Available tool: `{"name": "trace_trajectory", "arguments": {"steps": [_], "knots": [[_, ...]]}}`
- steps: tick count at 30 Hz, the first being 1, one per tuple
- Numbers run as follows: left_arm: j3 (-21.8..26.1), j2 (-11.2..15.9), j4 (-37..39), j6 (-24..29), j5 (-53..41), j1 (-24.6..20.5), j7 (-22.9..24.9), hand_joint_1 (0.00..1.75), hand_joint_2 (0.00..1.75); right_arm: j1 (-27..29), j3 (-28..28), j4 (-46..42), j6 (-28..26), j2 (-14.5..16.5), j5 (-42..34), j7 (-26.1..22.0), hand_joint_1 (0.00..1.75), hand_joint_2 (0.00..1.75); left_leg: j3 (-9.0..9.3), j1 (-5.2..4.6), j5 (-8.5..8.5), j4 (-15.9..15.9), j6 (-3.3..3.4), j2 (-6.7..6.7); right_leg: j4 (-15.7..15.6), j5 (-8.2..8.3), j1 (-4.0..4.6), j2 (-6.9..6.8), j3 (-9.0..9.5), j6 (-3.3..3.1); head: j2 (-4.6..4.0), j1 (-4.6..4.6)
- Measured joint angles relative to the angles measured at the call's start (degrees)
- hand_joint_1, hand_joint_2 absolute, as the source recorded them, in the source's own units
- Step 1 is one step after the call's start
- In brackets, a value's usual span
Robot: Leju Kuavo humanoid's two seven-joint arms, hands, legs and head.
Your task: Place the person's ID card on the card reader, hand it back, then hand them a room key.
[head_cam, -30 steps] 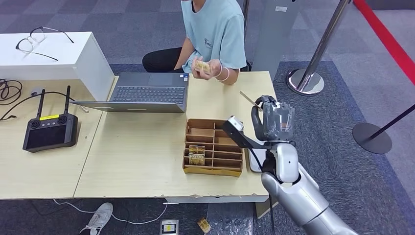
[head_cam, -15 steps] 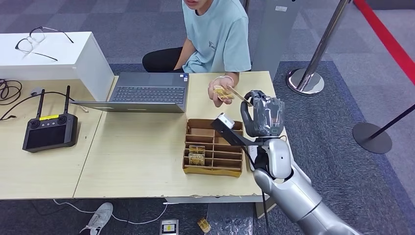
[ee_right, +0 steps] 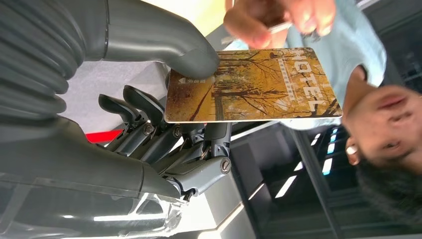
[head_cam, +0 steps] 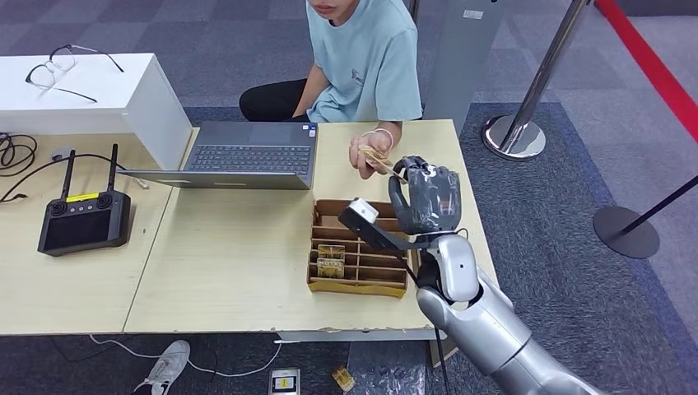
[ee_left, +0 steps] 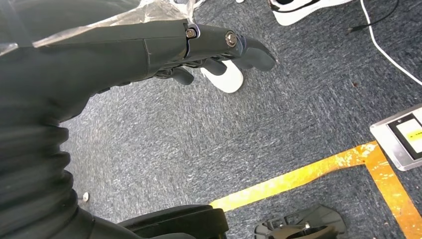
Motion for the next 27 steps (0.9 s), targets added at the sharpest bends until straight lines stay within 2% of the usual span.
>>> {"name": "trace_trajectory", "arguments": {"steps": [10,27], "knots": [[0.0,0.0,0.0,-0.2,-0.4,-0.1,0.2,0.0,1.75,-0.5,2.2,4.7,-0.3,1.9,-1.2,-1.0,1.75,1.75,-0.04,0.0,0.0,0.0,0.0,0.0,0.0,0.0,0.0,0.0,-0.03,0.0,0.0,0.0],[0.0,0.0,0.0,-0.4,-0.5,-0.2,0.5,0.0,1.75,-0.8,3.6,8.0,-0.2,2.6,-1.7,-1.0,1.75,1.75,-0.05,0.0,0.0,0.0,0.0,0.0,0.0,0.0,0.0,0.0,-0.05,0.0,0.0,0.0]]}}
